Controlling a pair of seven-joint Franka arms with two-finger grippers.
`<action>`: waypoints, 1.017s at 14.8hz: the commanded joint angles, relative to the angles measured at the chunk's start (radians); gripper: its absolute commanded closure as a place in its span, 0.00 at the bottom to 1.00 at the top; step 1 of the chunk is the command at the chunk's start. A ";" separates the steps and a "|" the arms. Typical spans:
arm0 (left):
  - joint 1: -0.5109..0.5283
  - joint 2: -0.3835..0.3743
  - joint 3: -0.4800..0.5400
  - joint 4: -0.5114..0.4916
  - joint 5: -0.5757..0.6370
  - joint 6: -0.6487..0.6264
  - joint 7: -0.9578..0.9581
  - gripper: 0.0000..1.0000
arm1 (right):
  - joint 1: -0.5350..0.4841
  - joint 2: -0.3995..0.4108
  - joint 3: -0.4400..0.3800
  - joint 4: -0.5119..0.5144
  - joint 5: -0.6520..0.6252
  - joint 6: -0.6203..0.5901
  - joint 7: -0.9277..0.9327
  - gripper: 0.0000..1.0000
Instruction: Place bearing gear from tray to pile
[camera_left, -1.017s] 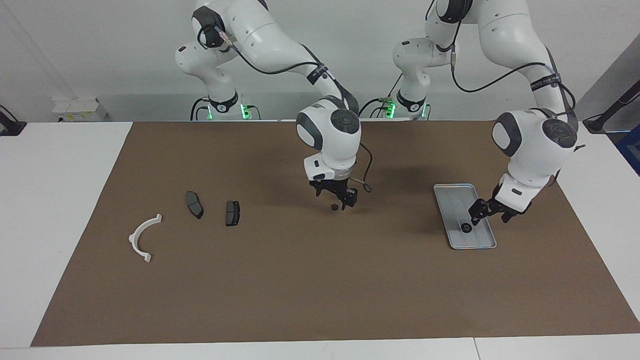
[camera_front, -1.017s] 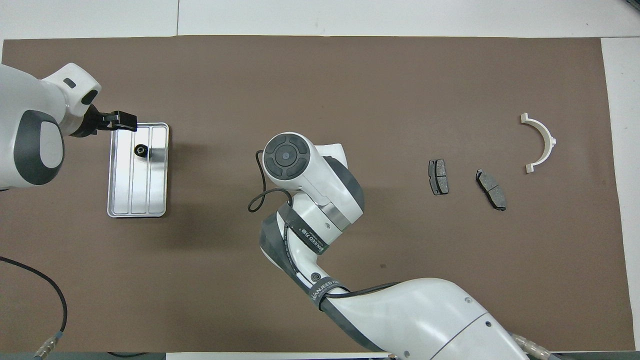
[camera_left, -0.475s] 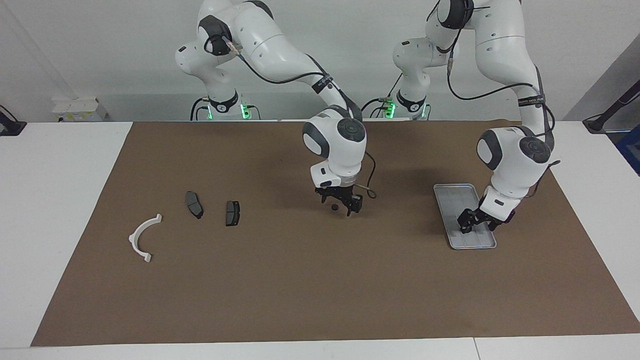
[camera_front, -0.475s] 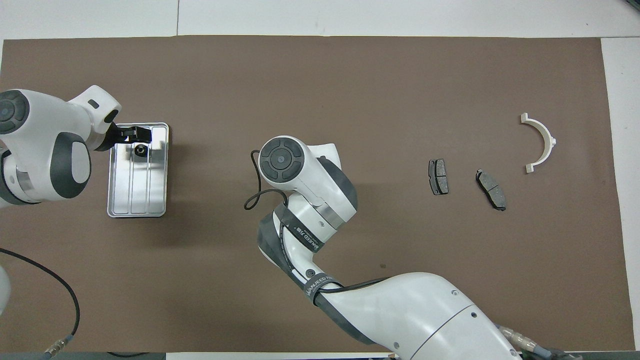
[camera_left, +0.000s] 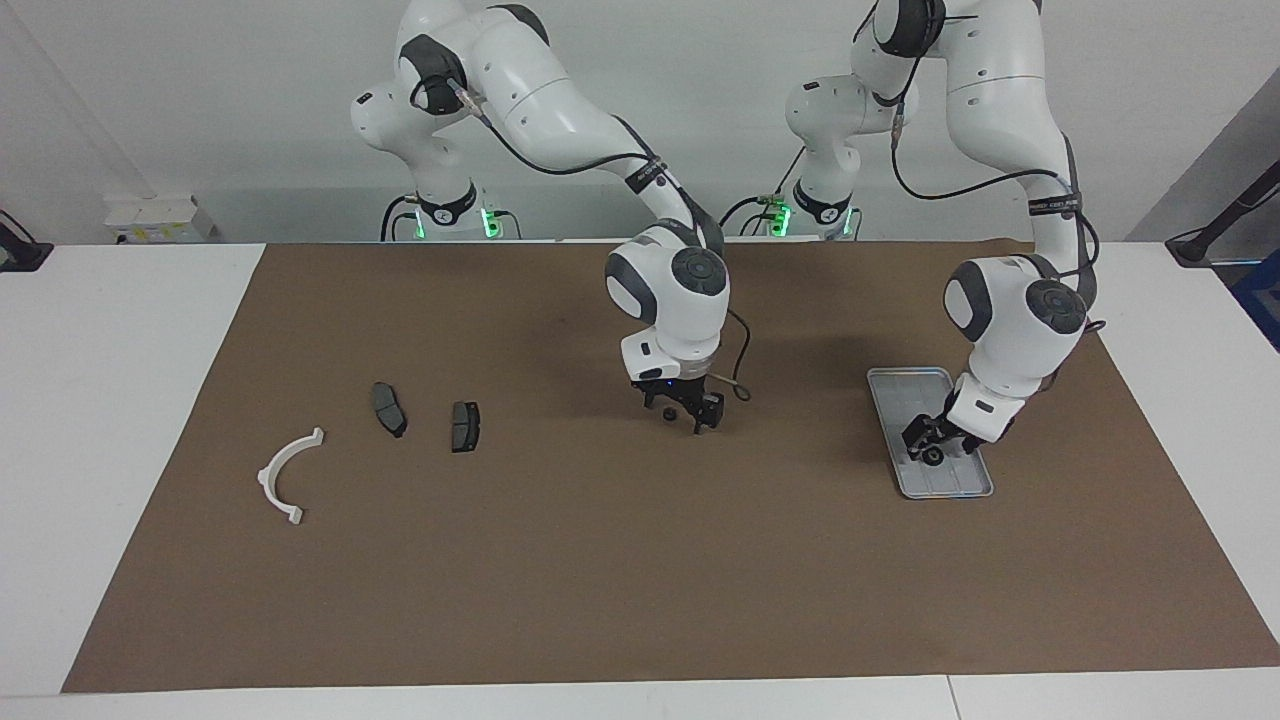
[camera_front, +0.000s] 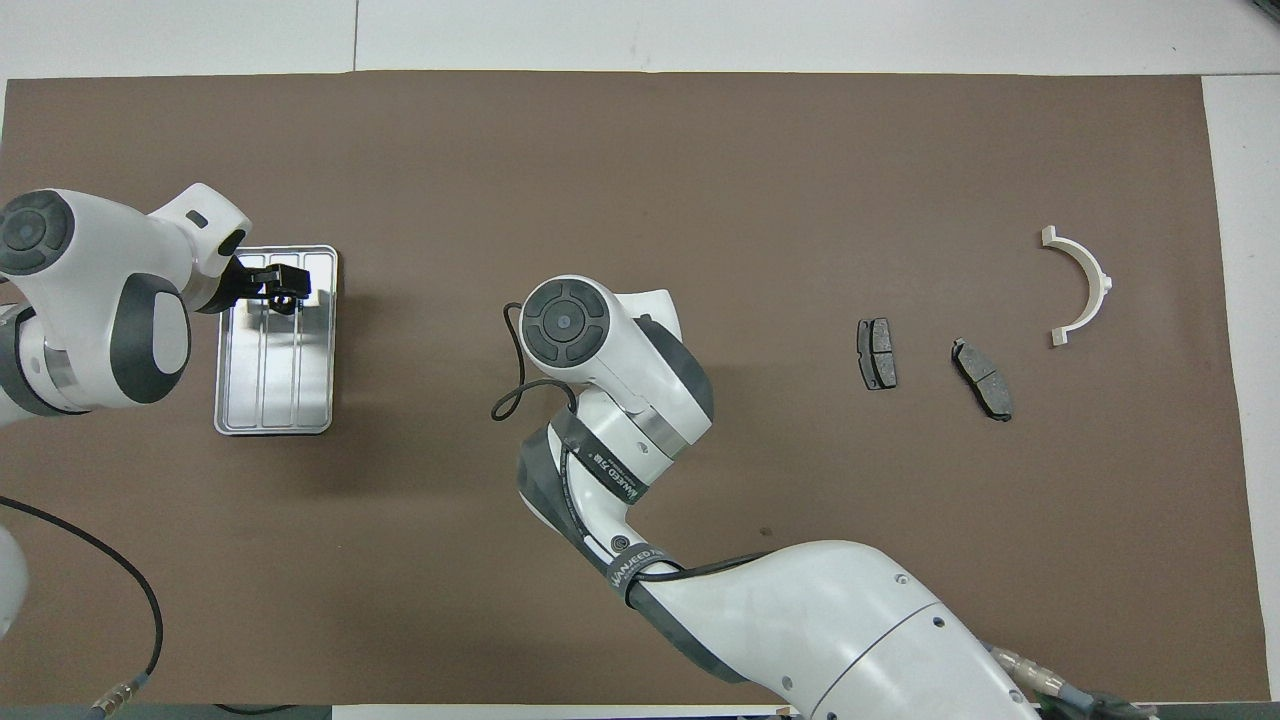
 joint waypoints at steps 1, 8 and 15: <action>-0.014 -0.037 0.011 -0.063 -0.008 0.036 -0.015 0.05 | -0.003 -0.008 0.005 -0.007 0.024 -0.019 0.014 0.21; -0.012 -0.037 0.011 -0.087 -0.008 0.082 -0.014 0.35 | -0.016 -0.006 0.005 -0.007 0.022 -0.005 -0.007 1.00; -0.014 -0.026 0.009 0.015 -0.008 -0.021 -0.038 1.00 | -0.042 -0.006 0.005 0.040 0.010 -0.095 -0.011 1.00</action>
